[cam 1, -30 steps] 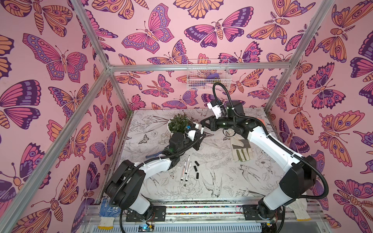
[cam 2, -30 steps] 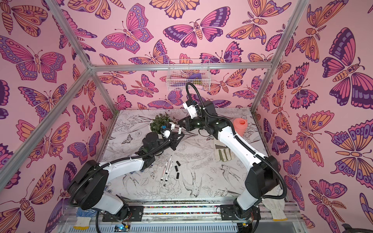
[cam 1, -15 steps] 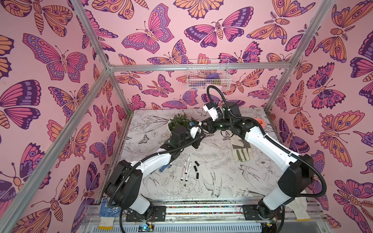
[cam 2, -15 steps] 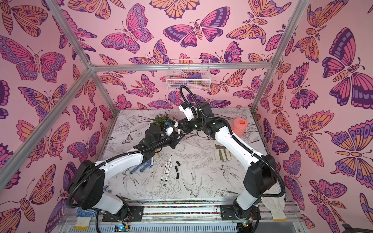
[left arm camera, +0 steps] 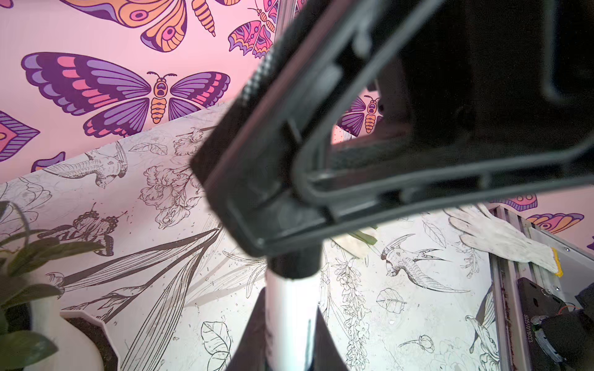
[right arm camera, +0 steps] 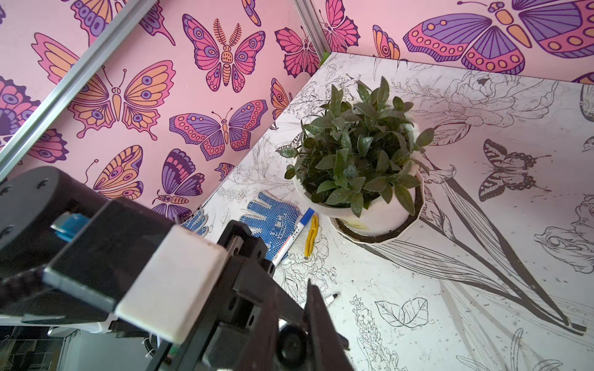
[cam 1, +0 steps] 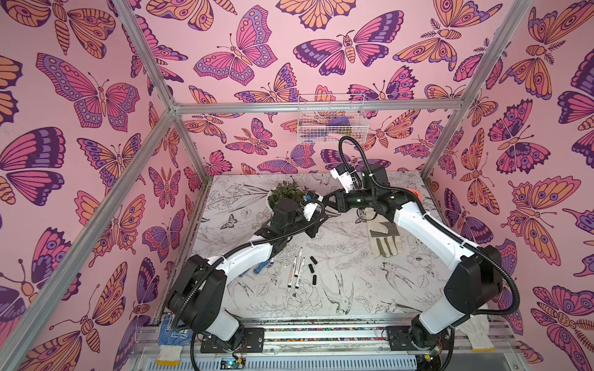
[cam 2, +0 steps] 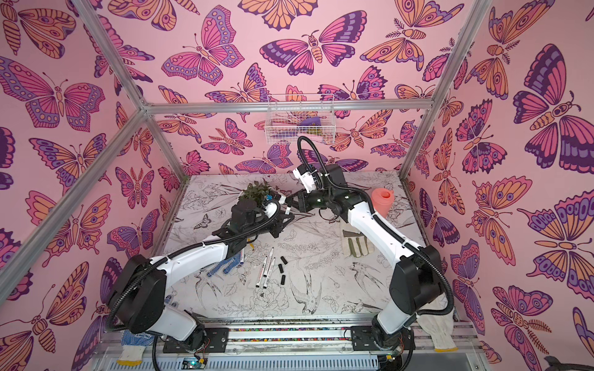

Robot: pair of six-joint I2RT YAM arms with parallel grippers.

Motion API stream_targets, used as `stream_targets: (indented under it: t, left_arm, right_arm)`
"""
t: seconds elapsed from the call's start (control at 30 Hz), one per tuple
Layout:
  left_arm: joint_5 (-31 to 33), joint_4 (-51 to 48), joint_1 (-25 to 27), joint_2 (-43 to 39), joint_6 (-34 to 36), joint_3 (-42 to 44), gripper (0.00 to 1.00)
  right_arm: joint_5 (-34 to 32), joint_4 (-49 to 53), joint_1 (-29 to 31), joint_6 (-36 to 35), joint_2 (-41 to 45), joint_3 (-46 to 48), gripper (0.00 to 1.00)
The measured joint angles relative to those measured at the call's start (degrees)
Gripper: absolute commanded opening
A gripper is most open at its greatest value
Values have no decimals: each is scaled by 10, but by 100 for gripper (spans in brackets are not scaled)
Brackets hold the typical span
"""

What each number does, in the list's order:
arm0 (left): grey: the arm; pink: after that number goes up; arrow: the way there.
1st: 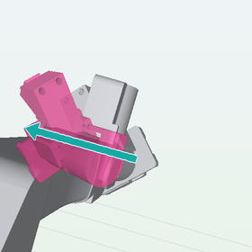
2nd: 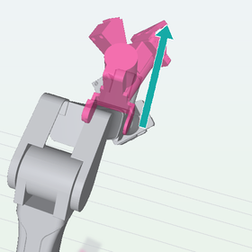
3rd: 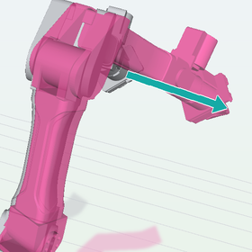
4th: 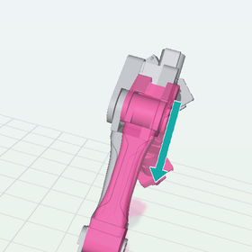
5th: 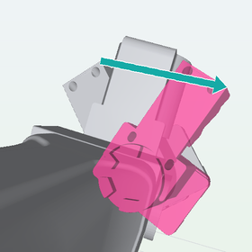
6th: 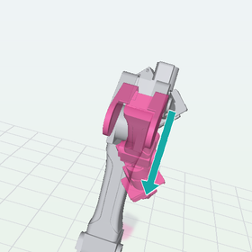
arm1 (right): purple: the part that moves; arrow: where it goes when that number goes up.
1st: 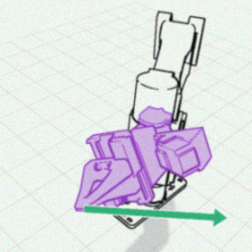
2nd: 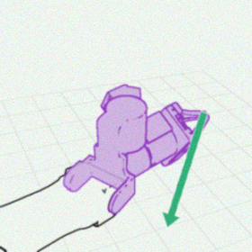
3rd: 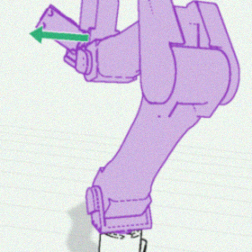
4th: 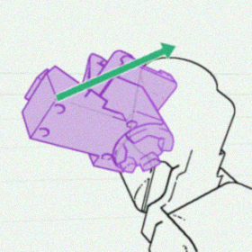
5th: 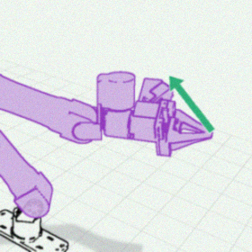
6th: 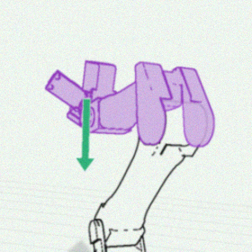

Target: Insert the pens into the pen caps

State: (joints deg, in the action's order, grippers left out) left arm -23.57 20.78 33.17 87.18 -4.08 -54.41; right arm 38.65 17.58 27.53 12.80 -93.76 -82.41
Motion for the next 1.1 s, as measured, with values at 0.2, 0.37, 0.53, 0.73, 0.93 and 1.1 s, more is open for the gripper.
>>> stream_targets:
  t: [0.2,0.37,0.53,0.73,0.93,1.1]
  left_arm:
    - [-12,-28,-7,7,0,-16,0]
    - [-28,-93,-12,34,-5,-64,0]
    - [-42,-103,-17,51,-16,-87,0]
    - [-45,-101,-19,51,-26,-90,0]
    - [-53,-60,-20,45,-40,-73,0]
    - [-69,135,-12,5,-71,24,0]
  right_arm:
    - [-8,0,3,-6,-4,1,0]
    - [-31,0,4,-8,-12,2,0]
    - [-52,-1,11,-12,-17,2,0]
    - [-61,-1,17,-13,-17,3,0]
    - [-40,-8,9,-4,-12,12,0]
    - [37,-31,-9,27,24,36,0]
